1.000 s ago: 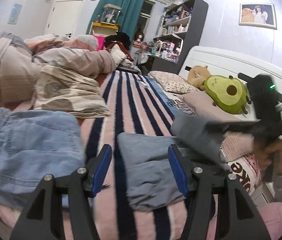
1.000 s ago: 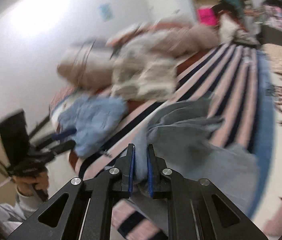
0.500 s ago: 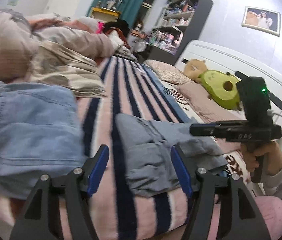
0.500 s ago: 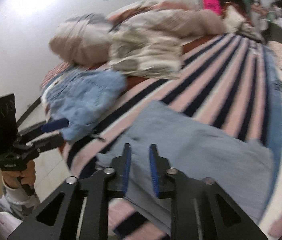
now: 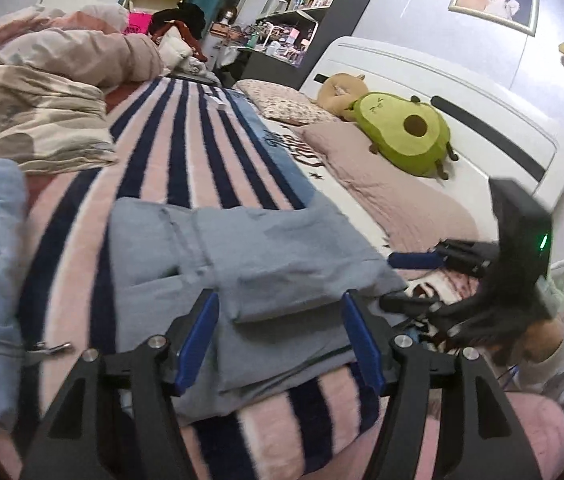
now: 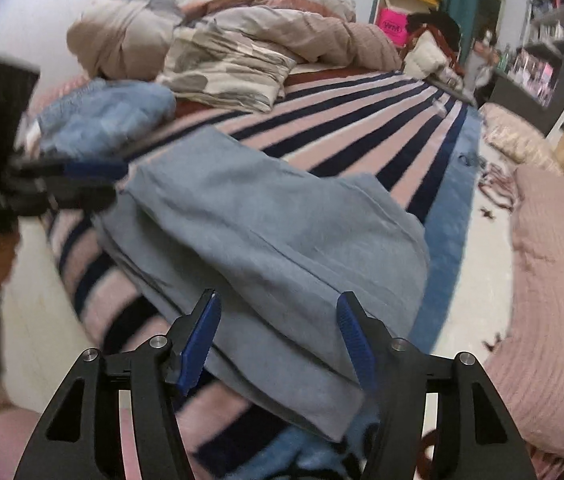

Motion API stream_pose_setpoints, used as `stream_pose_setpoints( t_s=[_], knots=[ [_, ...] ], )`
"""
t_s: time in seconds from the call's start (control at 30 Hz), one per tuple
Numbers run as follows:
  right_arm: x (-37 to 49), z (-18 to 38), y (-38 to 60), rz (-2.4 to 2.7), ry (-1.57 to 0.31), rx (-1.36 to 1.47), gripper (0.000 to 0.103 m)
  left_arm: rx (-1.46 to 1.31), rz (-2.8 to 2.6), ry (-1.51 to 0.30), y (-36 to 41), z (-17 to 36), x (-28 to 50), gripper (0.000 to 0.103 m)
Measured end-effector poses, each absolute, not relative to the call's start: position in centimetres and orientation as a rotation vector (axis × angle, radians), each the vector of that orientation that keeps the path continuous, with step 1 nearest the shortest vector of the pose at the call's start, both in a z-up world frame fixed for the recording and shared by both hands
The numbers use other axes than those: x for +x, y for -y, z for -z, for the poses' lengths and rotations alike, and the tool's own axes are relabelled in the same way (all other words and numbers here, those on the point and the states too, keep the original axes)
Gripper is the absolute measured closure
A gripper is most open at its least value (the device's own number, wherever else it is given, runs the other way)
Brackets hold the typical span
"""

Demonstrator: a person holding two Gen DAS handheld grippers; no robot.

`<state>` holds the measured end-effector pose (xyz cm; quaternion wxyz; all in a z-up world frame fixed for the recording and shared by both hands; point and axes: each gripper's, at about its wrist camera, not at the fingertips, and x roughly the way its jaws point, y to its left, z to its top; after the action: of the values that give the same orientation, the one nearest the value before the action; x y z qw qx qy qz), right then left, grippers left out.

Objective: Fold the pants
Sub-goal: 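Fold the held edge with the right tool over the pants toward the left tool, then release the pants with the right tool and press them with the left tool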

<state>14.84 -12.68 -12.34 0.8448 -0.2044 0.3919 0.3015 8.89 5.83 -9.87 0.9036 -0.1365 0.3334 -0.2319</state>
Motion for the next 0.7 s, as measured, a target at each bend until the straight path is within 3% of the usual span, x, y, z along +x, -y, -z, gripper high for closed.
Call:
stream_pose_setpoints(
  t_s=[0.07,0.3,0.37,0.4,0.53,0.63,0.7],
  knots=[
    [14.9,12.9,13.1,-0.642,-0.799,-0.463,0.046,-0.270,0.489,-0.696,-5.3,9.7,9.3,0.043],
    [17.6,13.8,14.8,-0.795,-0.768,-0.401,0.025,-0.186,0.435,-0.731,-3.4,10.0,11.3,0.042],
    [18.3,14.6,14.6,-0.868,-0.806,-0.410,0.024,-0.170,0.439,-0.737,-3.1,10.2,11.7,0.042],
    [18.4,14.8,14.6,-0.900,-0.823,-0.405,0.026,-0.170,0.447,-0.740,-2.9,10.3,11.8,0.042],
    [18.3,15.0,15.8,-0.965,-0.865,-0.359,0.057,-0.134,0.443,-0.749,-2.7,10.3,11.7,0.042],
    [17.5,14.7,17.1,-1.020,-0.891,-0.312,0.071,-0.119,0.440,-0.748,-2.4,10.3,11.4,0.042],
    [16.7,14.9,17.7,-1.047,-0.915,-0.313,0.074,-0.119,0.442,-0.749,-2.3,10.3,11.2,0.042]
  ],
)
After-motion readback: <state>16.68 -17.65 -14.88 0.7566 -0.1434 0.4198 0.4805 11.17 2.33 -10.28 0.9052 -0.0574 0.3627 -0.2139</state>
